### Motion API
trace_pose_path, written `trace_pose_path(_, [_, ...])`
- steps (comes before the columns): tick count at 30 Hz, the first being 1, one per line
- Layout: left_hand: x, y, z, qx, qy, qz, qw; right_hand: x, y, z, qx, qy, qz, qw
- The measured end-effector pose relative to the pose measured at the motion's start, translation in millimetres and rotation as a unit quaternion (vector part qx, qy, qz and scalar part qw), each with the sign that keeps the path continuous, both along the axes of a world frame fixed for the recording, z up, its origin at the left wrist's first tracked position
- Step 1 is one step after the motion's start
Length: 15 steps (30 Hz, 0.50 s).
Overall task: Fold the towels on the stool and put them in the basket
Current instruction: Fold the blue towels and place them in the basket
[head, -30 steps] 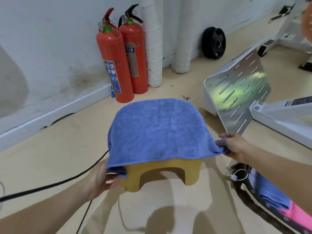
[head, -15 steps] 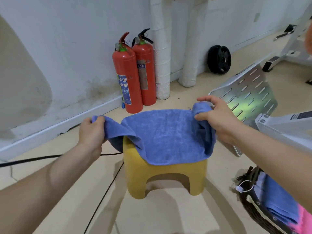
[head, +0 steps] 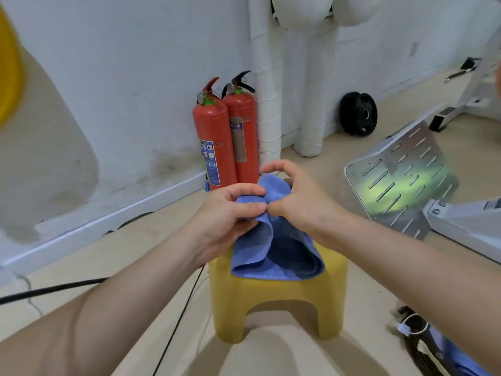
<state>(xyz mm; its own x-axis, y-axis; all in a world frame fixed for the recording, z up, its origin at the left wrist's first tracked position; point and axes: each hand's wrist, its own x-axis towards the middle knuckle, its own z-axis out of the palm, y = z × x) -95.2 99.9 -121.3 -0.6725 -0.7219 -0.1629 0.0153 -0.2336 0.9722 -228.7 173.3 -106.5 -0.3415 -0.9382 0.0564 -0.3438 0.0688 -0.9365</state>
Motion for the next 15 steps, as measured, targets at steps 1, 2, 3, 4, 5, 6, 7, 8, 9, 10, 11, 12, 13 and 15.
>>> trace_pose_path(1, [2.8, -2.4, 0.6, -0.003, 0.000, -0.017, 1.000, -1.5, 1.0, -1.0, 0.002, -0.032, -0.007, 0.999])
trace_pose_path(2, [5.8, -4.8, 0.4, -0.017, -0.002, -0.040, 0.999, -3.8, 2.0, -1.0, 0.010, -0.077, -0.010, 0.997])
trace_pose_path(3, [8.2, -4.6, 1.3, -0.047, -0.014, -0.061, 0.997, -6.6, 3.1, -0.2, 0.019, -0.130, -0.008, 0.991])
trace_pose_path(4, [9.1, -3.6, 1.3, -0.092, -0.032, -0.073, 0.993, -9.2, 4.3, 1.9, 0.028, -0.183, -0.001, 0.983])
trace_pose_path(5, [8.3, -1.8, 1.7, -0.141, -0.054, -0.071, 0.986, -12.6, 4.6, 2.9, 0.034, -0.227, 0.006, 0.973])
trace_pose_path(6, [6.1, -0.1, 2.5, -0.185, -0.074, -0.056, 0.978, -14.9, 4.9, 4.5, 0.039, -0.264, 0.013, 0.964])
trace_pose_path(7, [3.9, 1.6, 4.2, -0.216, -0.091, -0.033, 0.972, -17.6, 4.4, 5.1, 0.042, -0.297, 0.022, 0.954])
trace_pose_path(8, [2.2, 1.7, 5.3, -0.236, -0.099, -0.015, 0.966, -19.7, 4.1, 6.5, 0.046, -0.329, 0.035, 0.943])
trace_pose_path(9, [0.8, 2.1, 7.0, -0.257, -0.101, -0.007, 0.961, -23.1, 3.5, 6.3, 0.054, -0.360, 0.050, 0.930])
trace_pose_path(10, [0.1, 1.0, 8.0, -0.288, -0.106, -0.002, 0.952, -26.1, 3.3, 6.3, 0.066, -0.390, 0.070, 0.916])
trace_pose_path(11, [0.3, -0.2, 9.4, -0.329, -0.119, 0.002, 0.937, -29.9, 3.7, 6.1, 0.078, -0.408, 0.093, 0.905])
trace_pose_path(12, [0.5, -2.2, 10.1, -0.371, -0.134, 0.010, 0.919, -33.0, 4.7, 6.9, 0.087, -0.412, 0.113, 0.900])
trace_pose_path(13, [0.7, -4.7, 10.3, -0.406, -0.150, 0.023, 0.901, -36.1, 4.7, 7.5, 0.089, -0.404, 0.126, 0.902])
trace_pose_path(15, [0.5, -7.3, 12.3, -0.457, -0.175, 0.043, 0.871, -39.3, 4.0, 10.3, 0.081, -0.363, 0.137, 0.918])
